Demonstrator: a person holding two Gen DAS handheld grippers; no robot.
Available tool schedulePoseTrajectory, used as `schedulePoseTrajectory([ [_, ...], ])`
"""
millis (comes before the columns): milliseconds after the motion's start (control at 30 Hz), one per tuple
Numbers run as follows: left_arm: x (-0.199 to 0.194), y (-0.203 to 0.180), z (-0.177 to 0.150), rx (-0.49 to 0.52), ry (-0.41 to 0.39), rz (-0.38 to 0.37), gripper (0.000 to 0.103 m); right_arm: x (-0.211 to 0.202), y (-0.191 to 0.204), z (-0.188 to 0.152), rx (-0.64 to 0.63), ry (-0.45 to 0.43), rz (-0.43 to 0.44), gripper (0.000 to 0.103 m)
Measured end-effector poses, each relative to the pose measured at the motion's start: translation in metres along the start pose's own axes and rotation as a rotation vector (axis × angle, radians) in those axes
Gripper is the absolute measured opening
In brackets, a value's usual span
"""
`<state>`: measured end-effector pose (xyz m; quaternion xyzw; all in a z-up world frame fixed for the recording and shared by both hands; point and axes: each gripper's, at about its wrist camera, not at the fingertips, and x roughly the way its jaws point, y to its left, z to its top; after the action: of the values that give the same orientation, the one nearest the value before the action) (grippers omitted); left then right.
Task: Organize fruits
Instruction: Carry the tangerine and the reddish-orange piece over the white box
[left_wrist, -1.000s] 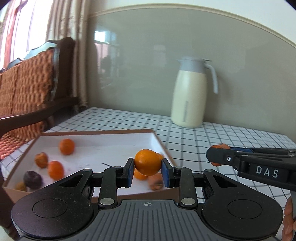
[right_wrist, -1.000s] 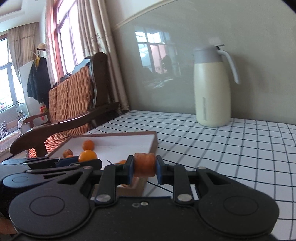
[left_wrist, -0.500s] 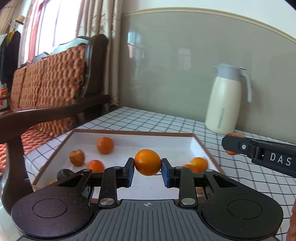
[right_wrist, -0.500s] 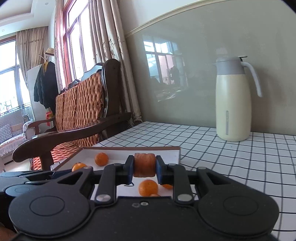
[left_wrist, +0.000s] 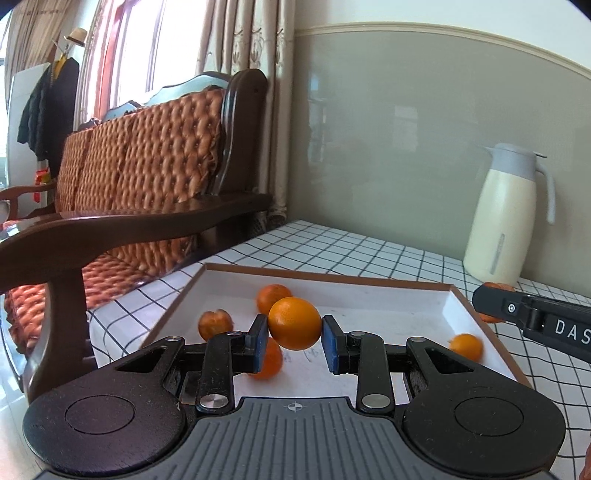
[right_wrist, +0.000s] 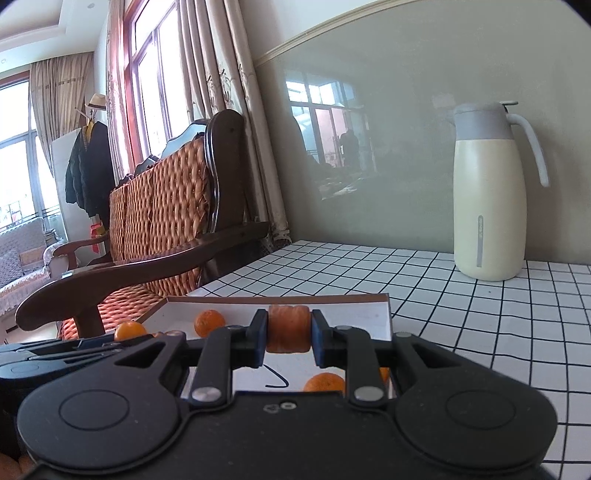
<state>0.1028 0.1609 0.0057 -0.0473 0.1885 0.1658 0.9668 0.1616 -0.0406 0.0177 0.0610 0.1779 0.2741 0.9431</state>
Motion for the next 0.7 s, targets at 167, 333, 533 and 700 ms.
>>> schedulePoseTrajectory([
  [167, 0.010, 0.004, 0.002, -0.005, 0.001, 0.016, 0.031, 0.009, 0.000, 0.000, 0.015, 0.007, -0.006, 0.015],
  [333, 0.020, 0.011, 0.005, -0.020, 0.009, 0.023, 0.031, 0.019, 0.000, -0.001, 0.025, 0.017, -0.014, 0.015],
  [533, 0.034, 0.013, 0.010, -0.007, 0.005, 0.034, 0.031, 0.030, 0.000, -0.004, 0.018, 0.028, -0.028, 0.015],
  [700, 0.042, 0.016, 0.012, -0.015, 0.008, 0.043, 0.031, 0.037, -0.002, 0.000, 0.015, 0.030, -0.042, 0.015],
])
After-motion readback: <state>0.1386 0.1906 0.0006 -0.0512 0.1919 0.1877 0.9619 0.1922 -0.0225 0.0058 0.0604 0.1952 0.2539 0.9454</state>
